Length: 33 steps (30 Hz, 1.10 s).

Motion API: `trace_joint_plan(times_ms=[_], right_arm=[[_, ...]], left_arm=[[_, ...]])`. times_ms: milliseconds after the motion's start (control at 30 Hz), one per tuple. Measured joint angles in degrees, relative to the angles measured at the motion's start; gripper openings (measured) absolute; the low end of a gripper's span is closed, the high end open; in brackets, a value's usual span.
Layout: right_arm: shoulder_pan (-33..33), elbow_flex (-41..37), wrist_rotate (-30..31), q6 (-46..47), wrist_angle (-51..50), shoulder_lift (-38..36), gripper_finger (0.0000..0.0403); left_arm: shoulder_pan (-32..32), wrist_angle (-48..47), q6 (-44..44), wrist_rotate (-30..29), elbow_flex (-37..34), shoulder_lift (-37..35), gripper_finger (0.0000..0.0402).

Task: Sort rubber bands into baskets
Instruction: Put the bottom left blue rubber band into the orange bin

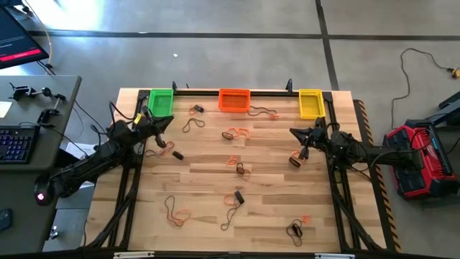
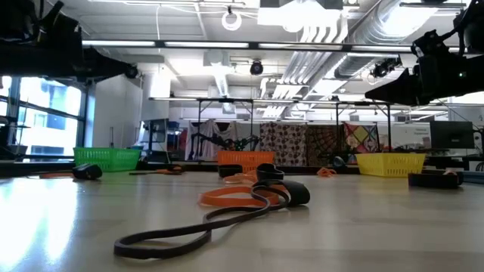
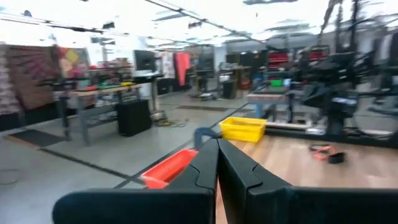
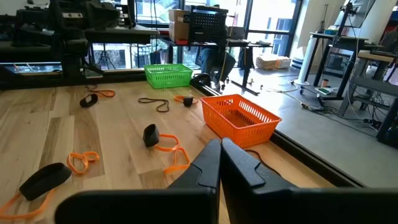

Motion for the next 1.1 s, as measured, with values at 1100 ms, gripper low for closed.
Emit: trace_joint_plan(times_ms=[1100], right_arm=[[0.0, 0.0, 0.0, 0.0, 0.0, 0.0, 0.0]], left_arm=[[-26.7, -14.6, -5.2, 0.4, 25.4, 34.0, 0.0]])
